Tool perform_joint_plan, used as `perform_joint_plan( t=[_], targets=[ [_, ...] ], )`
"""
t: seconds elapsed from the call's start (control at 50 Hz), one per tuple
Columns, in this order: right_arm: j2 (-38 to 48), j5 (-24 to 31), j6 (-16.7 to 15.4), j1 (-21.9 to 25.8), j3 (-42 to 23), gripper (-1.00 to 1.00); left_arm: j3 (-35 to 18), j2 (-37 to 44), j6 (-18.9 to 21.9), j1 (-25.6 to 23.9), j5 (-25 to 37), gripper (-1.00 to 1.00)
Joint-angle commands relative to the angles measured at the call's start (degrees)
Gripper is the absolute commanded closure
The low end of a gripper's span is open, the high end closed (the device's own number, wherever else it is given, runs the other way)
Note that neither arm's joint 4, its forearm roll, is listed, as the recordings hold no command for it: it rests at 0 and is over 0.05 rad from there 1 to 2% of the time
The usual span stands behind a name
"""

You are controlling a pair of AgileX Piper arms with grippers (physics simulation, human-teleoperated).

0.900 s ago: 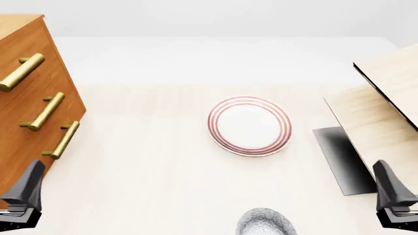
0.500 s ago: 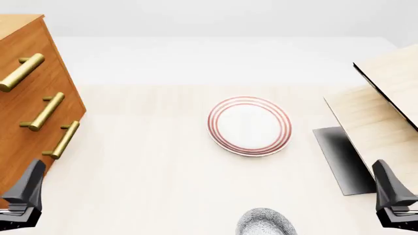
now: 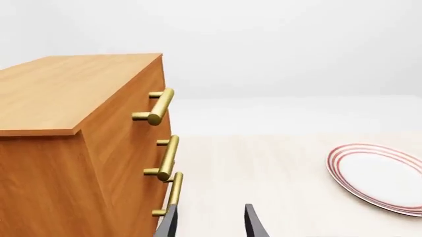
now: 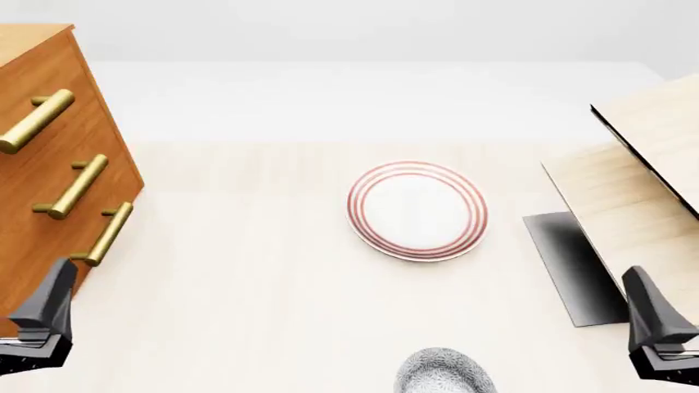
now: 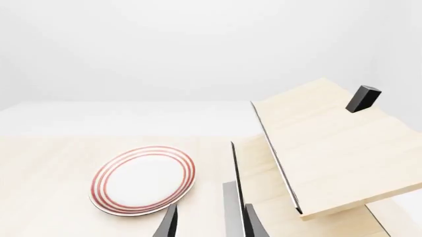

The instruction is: Open the top drawer of the cabinet and put the bowl in it.

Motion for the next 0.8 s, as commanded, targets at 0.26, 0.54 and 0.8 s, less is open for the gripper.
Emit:
perform_joint_plan(
  t=[0.26, 0.54, 0.8],
  targets=[
    [-0.08, 0.00, -0.03, -0.01, 0.01, -1.00, -10.39, 13.88, 14.58, 0.32, -0.12, -1.00],
    [-0.08, 0.00, -0.02, -0.02, 0.01, -1.00, -14.58, 19.81, 29.49, 3.56, 1.42, -1.00],
    [-0.05, -0.01, -0.03, -0.01, 0.01, -1.00, -17.63, 23.59, 39.29, 3.61, 1.19, -1.00]
  ],
)
